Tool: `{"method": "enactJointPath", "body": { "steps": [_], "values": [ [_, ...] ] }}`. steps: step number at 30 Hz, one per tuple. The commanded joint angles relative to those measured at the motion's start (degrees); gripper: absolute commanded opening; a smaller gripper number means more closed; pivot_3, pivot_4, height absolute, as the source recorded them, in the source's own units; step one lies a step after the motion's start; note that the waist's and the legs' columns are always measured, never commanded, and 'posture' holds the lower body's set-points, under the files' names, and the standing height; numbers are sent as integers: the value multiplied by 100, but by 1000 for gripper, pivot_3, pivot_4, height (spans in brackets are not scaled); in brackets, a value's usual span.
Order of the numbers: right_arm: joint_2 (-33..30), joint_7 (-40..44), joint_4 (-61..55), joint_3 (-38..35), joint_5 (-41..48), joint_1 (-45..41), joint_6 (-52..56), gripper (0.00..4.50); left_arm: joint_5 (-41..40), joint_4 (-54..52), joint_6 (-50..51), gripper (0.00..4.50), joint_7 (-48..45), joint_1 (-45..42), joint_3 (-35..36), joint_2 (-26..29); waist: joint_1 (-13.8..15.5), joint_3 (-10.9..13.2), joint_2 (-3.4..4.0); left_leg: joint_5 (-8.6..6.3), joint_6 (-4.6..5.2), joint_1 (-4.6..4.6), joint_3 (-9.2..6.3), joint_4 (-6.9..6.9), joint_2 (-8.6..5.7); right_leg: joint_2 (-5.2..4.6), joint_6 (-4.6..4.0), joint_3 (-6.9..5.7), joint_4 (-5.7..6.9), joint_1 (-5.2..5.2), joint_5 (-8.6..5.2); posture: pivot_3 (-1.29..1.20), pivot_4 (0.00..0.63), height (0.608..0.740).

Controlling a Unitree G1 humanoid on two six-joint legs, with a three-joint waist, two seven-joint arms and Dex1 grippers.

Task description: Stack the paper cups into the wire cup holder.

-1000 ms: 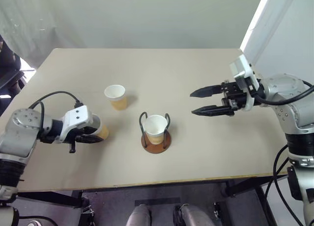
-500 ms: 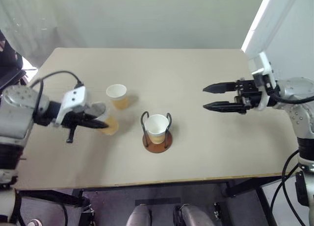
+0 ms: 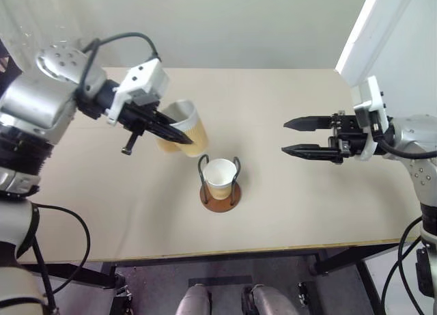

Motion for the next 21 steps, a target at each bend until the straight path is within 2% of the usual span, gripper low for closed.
{"method": "enactJointPath", "body": {
  "steps": [1, 9, 21],
  "values": [
    [-89, -242, -433, -357, 234, 93, 63, 2668, -185, 365, -471, 25, -233, -443, -431, -263, 16, 0, 1, 0, 1, -3, -1, 3, 0, 0, 5, 0, -1, 0, 1, 0, 150, 740],
    [-239, -764, -1034, -673, 494, 542, 336, 2668, -320, 1433, -1166, 25, -233, -1149, -1118, -942, 65, 0, 0, -12, 26, -24, -2, 20, -21, -9, 52, 13, -13, 1, -9, 0, 150, 740],
    [-384, -1113, -1260, -757, 653, 762, 398, 2668, -1182, 950, -1294, 25, -233, -1675, -2213, -776, 75, 1, 1, -29, 67, -42, 47, 61, -69, -23, 168, 134, -37, 1, -49, 0, 150, 740]
  ]
}}
